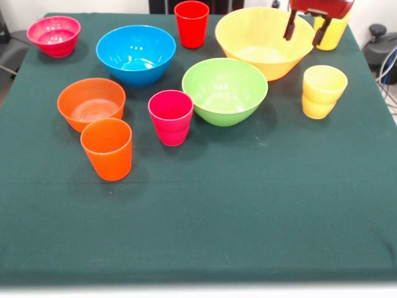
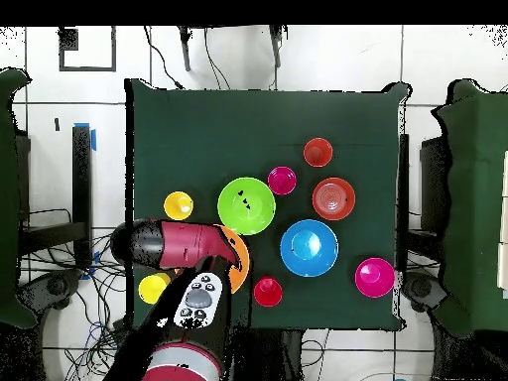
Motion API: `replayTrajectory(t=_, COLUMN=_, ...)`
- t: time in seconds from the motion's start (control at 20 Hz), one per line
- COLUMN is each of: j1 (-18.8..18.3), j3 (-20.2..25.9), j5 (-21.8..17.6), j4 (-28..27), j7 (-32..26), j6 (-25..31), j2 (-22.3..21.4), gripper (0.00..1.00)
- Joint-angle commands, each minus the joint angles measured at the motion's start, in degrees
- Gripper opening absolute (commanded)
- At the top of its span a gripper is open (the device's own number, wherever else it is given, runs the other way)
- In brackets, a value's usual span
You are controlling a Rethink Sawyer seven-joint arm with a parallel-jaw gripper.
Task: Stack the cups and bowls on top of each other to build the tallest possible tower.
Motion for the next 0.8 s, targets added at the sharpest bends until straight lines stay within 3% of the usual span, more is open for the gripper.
replayTrajectory(t=0.05, j1=1.3, j3=3.3, j5=2.4, j4=-3.5, j7=12.3, j6=2.4, j2=4.1, gripper=1.0)
replayTrajectory(t=0.8, j1=2.0, j3=3.0, j5=3.2, j4=-4.6, j7=12.4, j6=2.3, j2=5.2, gripper=1.0)
